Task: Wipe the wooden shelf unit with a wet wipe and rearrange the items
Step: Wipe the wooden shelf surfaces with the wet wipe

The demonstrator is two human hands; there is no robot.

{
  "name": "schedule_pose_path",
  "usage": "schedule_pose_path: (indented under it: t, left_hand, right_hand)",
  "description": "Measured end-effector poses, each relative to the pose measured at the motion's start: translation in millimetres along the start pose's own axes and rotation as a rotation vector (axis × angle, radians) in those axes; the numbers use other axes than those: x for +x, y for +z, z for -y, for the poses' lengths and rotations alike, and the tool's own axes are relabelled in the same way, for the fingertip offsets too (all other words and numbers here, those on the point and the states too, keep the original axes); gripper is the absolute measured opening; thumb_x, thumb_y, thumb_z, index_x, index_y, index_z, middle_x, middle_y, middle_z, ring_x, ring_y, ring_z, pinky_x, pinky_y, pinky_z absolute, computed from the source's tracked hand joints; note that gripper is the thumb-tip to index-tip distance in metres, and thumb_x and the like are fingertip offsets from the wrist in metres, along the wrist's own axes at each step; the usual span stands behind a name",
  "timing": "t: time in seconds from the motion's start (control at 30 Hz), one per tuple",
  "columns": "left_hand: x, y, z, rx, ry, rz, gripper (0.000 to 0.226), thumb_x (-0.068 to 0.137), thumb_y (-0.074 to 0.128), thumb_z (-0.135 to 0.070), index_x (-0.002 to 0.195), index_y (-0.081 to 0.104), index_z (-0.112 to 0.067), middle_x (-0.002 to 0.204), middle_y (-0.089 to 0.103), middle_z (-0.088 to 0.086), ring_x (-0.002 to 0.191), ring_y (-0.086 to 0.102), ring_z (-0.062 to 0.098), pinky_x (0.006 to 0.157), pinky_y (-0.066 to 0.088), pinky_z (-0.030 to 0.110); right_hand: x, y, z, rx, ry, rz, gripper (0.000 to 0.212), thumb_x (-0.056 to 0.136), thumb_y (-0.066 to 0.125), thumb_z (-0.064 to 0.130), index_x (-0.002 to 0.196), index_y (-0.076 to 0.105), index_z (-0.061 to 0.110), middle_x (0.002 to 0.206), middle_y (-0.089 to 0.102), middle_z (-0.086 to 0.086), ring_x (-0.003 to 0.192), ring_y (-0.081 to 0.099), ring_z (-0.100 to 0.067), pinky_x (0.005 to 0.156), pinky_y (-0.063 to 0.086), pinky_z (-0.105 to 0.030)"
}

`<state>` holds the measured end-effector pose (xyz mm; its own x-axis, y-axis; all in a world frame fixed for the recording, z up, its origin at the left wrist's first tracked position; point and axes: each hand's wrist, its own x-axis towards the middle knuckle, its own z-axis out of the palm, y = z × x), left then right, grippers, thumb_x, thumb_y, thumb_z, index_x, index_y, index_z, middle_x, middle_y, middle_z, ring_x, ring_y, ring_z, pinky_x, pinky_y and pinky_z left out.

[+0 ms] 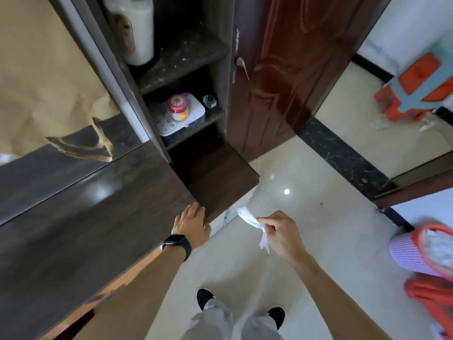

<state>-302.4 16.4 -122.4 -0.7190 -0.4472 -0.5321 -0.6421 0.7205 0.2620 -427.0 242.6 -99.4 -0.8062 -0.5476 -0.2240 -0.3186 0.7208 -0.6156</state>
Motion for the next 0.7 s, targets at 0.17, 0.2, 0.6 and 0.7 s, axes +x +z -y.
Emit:
schedule_pose_path:
  t: [0.17,0.2,0.6,0.7]
  left_hand:
    - [-22.3,-23.2,-69.4,-0.066,0.122,-0.028,0.057,0.102,0.037,-0.041,0.154,0.029,-0.021,0.164,0.016,0.003,0.151,0.012,0.023,0.122,0.016,0.038]
    - [-22.9,-26.0,-85.3,-0.074,0.145,-0.043,0.056,0.102,0.037,-0.041,0.154,0.031,-0.021,0.164,0.016,0.002,0.151,0.012,0.023,0.122,0.016,0.037]
    - [-40.0,8.0,-350.9,-0.051,0.490,-0.160,0.060,0.099,0.030,-0.057,0.149,0.039,-0.024,0.161,0.025,-0.001,0.149,0.018,0.021,0.121,0.020,0.039]
    - [-54.9,18.1,-419.2,0.010,0.587,-0.196,0.055,0.102,0.040,-0.043,0.153,0.030,-0.024,0.164,0.018,0.002,0.150,0.014,0.020,0.122,0.015,0.037]
  right_hand:
    - [-40.6,-72.4,-6.4,0.130,0.043,-0.091,0.036,0.087,0.057,-0.003,0.089,0.080,0.024,0.089,0.064,0.013,0.085,0.060,0.007,0.075,0.039,-0.003]
    - [-48.1,-87.4,-10.5,0.142,0.047,-0.123,0.036,0.088,0.057,-0.002,0.092,0.080,0.026,0.092,0.065,0.013,0.087,0.059,0.010,0.077,0.040,-0.002]
    - [-126.8,-251.1,-160.1,0.289,0.162,-0.494,0.009,0.085,0.077,0.028,0.087,0.073,0.035,0.097,0.064,0.014,0.081,0.063,0.006,0.069,0.045,-0.004]
    - [-144.4,-282.7,-211.6,0.300,0.184,-0.608,0.017,0.085,0.077,0.019,0.087,0.073,0.035,0.093,0.065,0.013,0.080,0.064,0.002,0.069,0.046,-0.006]
